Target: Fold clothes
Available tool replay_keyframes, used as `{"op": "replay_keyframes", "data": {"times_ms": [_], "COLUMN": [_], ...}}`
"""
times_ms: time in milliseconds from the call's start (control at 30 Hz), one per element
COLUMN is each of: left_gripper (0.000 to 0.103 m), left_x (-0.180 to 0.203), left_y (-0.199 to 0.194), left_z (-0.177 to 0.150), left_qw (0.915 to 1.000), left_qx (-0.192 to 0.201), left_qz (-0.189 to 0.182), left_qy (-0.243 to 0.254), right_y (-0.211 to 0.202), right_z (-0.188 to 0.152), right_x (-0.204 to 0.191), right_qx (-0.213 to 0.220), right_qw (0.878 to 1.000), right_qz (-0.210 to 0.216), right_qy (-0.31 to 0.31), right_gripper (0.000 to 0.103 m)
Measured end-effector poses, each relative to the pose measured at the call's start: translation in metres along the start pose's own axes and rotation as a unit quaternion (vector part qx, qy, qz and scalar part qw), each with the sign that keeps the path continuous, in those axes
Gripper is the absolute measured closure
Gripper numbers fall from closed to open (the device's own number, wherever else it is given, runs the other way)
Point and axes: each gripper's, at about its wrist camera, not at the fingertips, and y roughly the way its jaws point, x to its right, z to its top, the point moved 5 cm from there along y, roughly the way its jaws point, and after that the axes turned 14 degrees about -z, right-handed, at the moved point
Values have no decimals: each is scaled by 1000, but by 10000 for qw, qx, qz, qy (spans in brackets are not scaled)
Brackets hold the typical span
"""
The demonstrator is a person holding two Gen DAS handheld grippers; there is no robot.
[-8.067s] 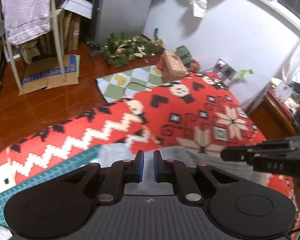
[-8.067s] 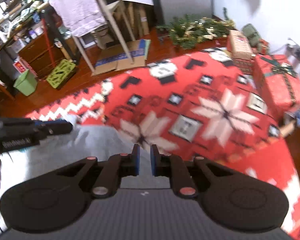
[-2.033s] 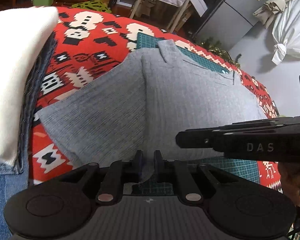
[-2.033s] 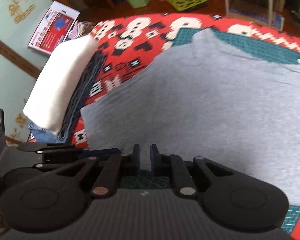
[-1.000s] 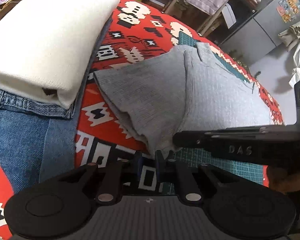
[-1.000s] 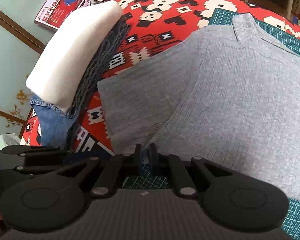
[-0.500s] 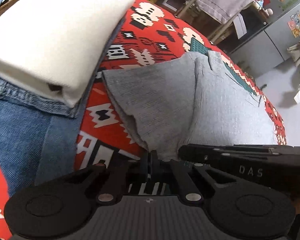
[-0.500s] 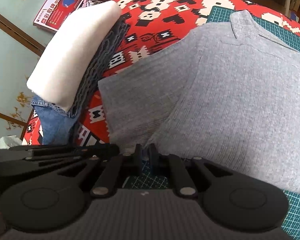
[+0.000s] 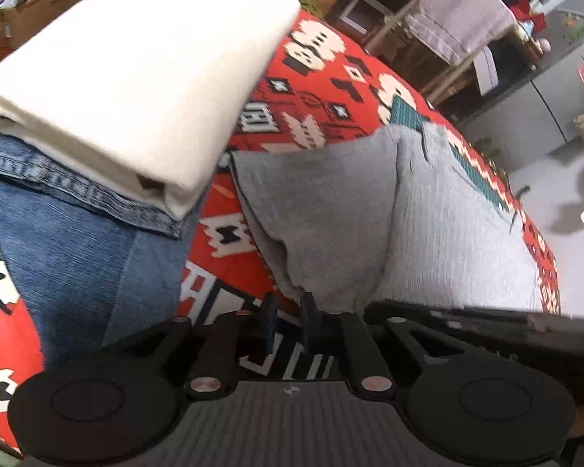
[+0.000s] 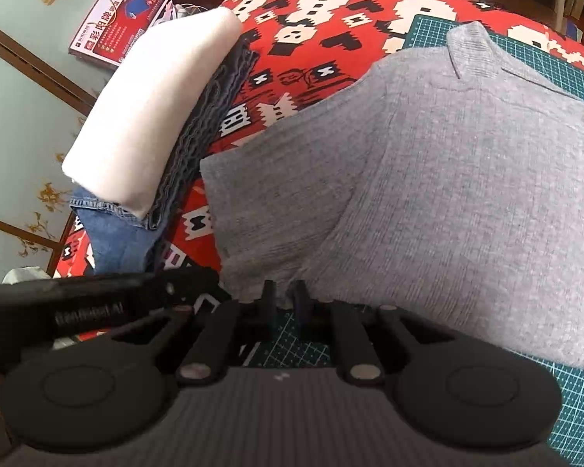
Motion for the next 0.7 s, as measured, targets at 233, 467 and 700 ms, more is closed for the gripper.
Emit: {"op": "replay_keyframes", "data": {"times_ms": [233, 467, 700], "left_gripper": [69, 67, 89], "left_x": [0, -1, 12], "left_y": [5, 20, 35], "left_z": [17, 24, 26], "left_qw": [9966, 9896, 9838], "left_qx": [505, 794, 649], "left_qz": [328, 834, 1584], "left_qy": [-554, -865, -525], "right_y": [-12, -21, -28], "right_z": [-5, -5, -5], "right_x": [14, 38, 60], "right_qx": [37, 114, 160], "right_qw": [9998, 9989, 9976], "right_qz": [23, 8, 18], "right_qy": [209, 457, 668], "right_gripper": [92, 92, 92]}}
